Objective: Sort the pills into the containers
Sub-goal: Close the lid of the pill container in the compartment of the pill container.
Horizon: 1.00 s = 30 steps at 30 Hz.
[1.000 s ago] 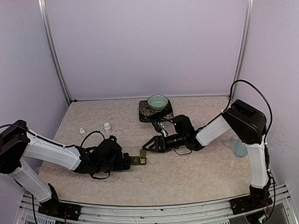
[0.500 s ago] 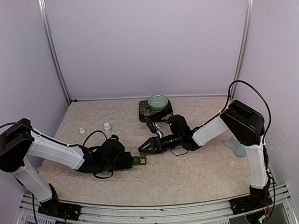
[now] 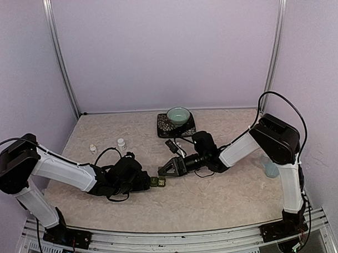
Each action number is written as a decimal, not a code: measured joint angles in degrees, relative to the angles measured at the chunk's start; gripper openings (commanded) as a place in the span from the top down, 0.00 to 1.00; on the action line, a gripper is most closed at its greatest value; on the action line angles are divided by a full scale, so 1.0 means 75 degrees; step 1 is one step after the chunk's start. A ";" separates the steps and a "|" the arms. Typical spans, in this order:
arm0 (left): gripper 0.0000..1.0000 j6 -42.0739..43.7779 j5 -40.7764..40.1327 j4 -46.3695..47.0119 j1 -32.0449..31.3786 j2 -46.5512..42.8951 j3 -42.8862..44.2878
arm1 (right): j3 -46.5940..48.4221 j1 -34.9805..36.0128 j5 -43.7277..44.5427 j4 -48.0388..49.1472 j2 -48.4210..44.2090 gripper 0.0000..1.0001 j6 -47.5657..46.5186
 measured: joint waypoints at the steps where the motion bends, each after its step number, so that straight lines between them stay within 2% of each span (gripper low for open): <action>1: 0.22 -0.0009 0.0000 0.0017 0.0000 0.0012 0.0009 | -0.0038 0.0006 -0.0064 0.0020 -0.0026 0.13 -0.0003; 15: 0.25 -0.0017 0.0020 0.0099 0.0000 0.0108 0.0079 | -0.0335 0.0128 -0.0533 0.0160 -0.0402 0.16 -0.0184; 21: 0.26 -0.0023 0.0020 0.0117 0.0000 0.0114 0.0082 | -0.0332 0.0303 -0.0562 -0.0050 -0.0402 0.26 -0.0344; 30: 0.26 -0.0041 0.0026 0.0117 0.0000 0.0117 0.0085 | -0.0291 0.0551 -0.0370 -0.0766 -0.0420 0.30 -0.0793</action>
